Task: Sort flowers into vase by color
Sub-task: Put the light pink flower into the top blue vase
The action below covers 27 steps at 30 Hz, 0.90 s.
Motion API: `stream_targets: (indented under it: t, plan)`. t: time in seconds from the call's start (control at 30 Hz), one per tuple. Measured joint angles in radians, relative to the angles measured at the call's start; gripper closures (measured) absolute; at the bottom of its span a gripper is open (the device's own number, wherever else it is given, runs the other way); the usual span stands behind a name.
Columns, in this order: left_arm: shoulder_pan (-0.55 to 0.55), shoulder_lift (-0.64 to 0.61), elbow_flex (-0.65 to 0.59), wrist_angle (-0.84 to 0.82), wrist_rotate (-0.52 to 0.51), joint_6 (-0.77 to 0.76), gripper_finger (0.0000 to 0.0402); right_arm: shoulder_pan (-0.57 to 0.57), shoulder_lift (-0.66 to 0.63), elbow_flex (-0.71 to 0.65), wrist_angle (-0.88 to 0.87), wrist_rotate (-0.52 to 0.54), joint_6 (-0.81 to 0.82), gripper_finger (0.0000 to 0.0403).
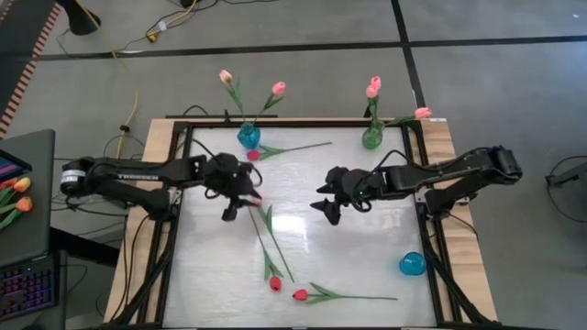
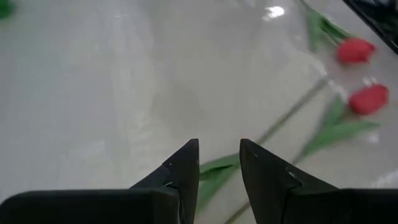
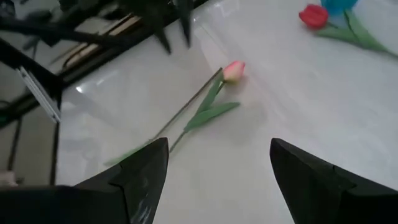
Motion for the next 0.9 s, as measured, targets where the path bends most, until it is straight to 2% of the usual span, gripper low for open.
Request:
stream_targets:
  t: [0.1, 0.2, 0.33, 0.43, 0.53, 0.63, 0.9]
  plan:
    - [-0.079, 0.034, 0.03, -0.002, -0.03, 0.053, 0.0299, 0.015, 0.0, 0.0, 0.0, 0.0, 0.039, 0.0094]
    - [-0.164, 0.101, 0.082, -0.006, -0.101, 0.1, 0.0299, 0.042, 0.0, 0.0, -0.001, -0.002, 0.062, 0.0094]
    - [-0.26, 0.239, 0.196, -0.04, -0.163, 0.142, 0.0299, 0.094, 0.0, 0.0, -0.004, -0.002, 0.096, 0.0094]
    - [-0.31, 0.349, 0.302, -0.136, -0.201, 0.16, 0.0299, 0.14, 0.0, 0.0, -0.014, -0.003, 0.098, 0.0094]
    - [-0.346, 0.447, 0.4, -0.226, -0.225, 0.19, 0.0299, 0.182, 0.0, 0.0, -0.041, -0.004, 0.108, 0.0094]
    - [-0.375, 0.534, 0.454, -0.247, -0.242, 0.245, 0.0299, 0.216, 0.0, 0.0, -0.067, 0.001, 0.126, 0.0094]
    - [-0.402, 0.675, 0.476, -0.291, -0.333, 0.345, 0.0299, 0.268, 0.0, 0.0, -0.083, 0.02, 0.172, 0.0094]
